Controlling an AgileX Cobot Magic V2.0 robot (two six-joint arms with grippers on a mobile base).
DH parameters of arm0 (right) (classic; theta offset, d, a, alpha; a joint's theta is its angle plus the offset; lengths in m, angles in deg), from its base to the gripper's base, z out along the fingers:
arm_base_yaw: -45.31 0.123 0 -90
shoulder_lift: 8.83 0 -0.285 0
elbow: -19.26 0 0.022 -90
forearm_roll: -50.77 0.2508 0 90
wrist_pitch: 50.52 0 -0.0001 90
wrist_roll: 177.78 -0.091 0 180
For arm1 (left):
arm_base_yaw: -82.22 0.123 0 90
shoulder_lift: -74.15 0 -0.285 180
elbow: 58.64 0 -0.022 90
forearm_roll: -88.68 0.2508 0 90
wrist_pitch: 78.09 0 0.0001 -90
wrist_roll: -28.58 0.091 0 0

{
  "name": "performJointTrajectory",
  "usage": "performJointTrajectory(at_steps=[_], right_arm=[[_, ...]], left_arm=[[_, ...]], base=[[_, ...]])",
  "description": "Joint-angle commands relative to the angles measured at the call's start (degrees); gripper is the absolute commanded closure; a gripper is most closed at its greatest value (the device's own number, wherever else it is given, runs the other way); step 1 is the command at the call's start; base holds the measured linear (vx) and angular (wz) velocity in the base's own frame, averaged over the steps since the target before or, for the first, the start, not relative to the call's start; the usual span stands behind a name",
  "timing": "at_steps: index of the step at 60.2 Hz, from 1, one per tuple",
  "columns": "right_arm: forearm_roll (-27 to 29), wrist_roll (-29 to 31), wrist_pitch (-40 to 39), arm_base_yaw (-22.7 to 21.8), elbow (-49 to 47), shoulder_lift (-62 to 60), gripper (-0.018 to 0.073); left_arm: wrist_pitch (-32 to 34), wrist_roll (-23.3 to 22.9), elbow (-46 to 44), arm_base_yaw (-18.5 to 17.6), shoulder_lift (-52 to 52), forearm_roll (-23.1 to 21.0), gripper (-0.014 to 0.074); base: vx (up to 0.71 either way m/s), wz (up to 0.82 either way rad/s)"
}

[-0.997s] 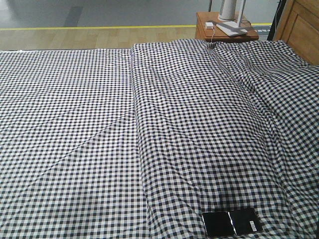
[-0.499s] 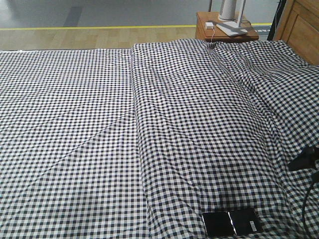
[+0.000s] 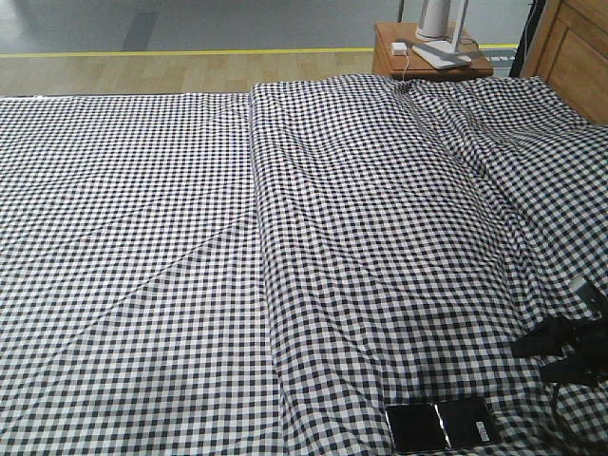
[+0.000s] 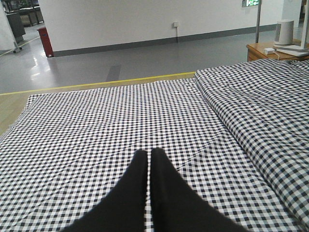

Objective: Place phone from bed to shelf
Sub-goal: 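Lower the right gripper over the black phone on the bed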

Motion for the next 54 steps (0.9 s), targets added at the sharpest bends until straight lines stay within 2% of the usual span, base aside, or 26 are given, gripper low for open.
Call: performJointTrajectory(at_steps=[1,21,38,54], right_arm=[[2.81,3.09,3.42,0.26,-0.96,-1.75,-0.0078],[3.25,6.34,1.13,4.72,-0.96,3.40,-0.0071],[3.24,7.24,0.52,4.91,-1.01,6.72,-0.0062],[5.41,9.14,-0.58,4.91,-1.01,8.75,-0.0053]], left_arm=[[4.13,-0.33,-1.32,0.07,0.57,-0.52,0.0595],[4.13,-0.33,-1.32,0.07,0.57,-0.52,0.0595],[4.13,-0.33,-1.32,0.07,0.57,-0.52,0.0595],[4.13,-0.33,-1.32,0.07,0.57,-0.52,0.0595]], base=[[0.00,0.00],[0.00,0.00],[0.00,0.00],[0.00,0.00]])
